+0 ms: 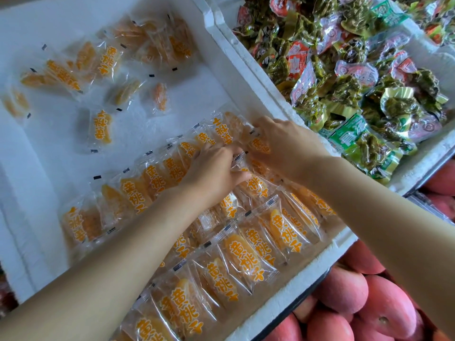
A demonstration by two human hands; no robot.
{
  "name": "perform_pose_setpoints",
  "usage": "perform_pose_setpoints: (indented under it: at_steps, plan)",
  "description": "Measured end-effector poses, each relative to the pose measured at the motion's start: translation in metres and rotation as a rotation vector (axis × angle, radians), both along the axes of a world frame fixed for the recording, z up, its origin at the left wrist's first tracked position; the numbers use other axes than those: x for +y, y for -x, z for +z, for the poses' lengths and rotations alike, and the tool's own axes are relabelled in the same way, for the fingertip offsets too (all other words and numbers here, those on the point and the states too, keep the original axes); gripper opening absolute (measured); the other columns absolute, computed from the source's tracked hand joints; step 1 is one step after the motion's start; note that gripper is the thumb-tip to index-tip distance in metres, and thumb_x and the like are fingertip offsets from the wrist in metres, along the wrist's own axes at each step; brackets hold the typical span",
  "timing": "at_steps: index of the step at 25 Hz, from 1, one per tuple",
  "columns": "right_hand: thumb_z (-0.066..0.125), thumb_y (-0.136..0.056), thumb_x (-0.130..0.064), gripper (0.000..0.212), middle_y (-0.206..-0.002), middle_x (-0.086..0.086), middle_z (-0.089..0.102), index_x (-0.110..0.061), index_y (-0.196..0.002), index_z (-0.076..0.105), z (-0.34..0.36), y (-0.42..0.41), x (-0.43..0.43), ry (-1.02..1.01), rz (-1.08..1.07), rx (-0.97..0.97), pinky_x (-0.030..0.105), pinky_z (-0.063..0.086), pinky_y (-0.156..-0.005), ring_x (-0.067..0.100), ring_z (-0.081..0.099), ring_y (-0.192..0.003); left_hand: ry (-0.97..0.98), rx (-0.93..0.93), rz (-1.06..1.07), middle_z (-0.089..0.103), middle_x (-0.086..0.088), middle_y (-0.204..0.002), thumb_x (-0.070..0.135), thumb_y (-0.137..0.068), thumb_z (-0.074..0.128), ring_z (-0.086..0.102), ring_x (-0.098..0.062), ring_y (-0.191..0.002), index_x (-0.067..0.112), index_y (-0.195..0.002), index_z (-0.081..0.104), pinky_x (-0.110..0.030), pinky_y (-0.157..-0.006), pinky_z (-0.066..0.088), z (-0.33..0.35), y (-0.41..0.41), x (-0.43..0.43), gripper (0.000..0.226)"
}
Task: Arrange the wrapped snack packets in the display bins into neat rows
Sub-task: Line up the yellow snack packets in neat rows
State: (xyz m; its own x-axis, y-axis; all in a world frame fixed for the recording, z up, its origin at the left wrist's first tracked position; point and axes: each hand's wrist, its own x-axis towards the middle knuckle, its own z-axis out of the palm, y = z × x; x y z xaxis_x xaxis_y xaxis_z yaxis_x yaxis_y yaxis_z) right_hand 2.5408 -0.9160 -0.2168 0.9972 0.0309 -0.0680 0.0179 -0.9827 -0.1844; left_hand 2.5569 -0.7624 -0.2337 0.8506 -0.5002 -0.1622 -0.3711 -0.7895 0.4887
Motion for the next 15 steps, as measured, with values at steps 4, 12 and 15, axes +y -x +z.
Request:
perform_pose_setpoints:
  at_steps: [4, 12, 15]
  plan:
    - [0.062, -0.084, -0.045, 0.06, -0.117, 0.005, 0.061, -0.022, -0.134, 0.04, -0.002, -0.004, -0.002, -0.047, -0.034, 0.068, 0.034, 0.047, -0.072, 0.029, 0.059, -0.104, -0.02, 0.0, -0.007, 0.058, -0.005, -0.125, 0.043, -0.085, 0.065, 0.041, -0.026, -0.125, 0.021, -0.135, 0.05, -0.037, -0.106, 0.031, 0.001, 0.0, -0.001, 0.056]
    - [0.052, -0.085, -0.059, 0.05, -0.107, 0.001, 0.062, -0.02, -0.116, 0.054, 0.01, 0.024, -0.009, 0.117, 0.005, 0.036, 0.035, 0.049, -0.071, 0.021, 0.059, -0.096, -0.034, -0.044, -0.014, 0.055, -0.003, -0.121, 0.046, -0.087, 0.061, 0.043, -0.024, -0.119, 0.018, -0.136, 0.048, -0.035, -0.103, 0.03, -0.002, 0.001, -0.002, 0.058]
    - [0.048, -0.088, -0.056, 0.05, -0.114, -0.001, 0.059, -0.019, -0.122, 0.049, 0.011, 0.027, -0.006, 0.102, 0.002, -0.01, 0.034, 0.048, -0.07, 0.021, 0.057, -0.104, -0.046, -0.078, 0.001, 0.053, -0.004, -0.122, 0.046, -0.09, 0.058, 0.043, -0.024, -0.121, 0.018, -0.138, 0.045, -0.037, -0.105, 0.031, -0.005, 0.005, -0.005, 0.057]
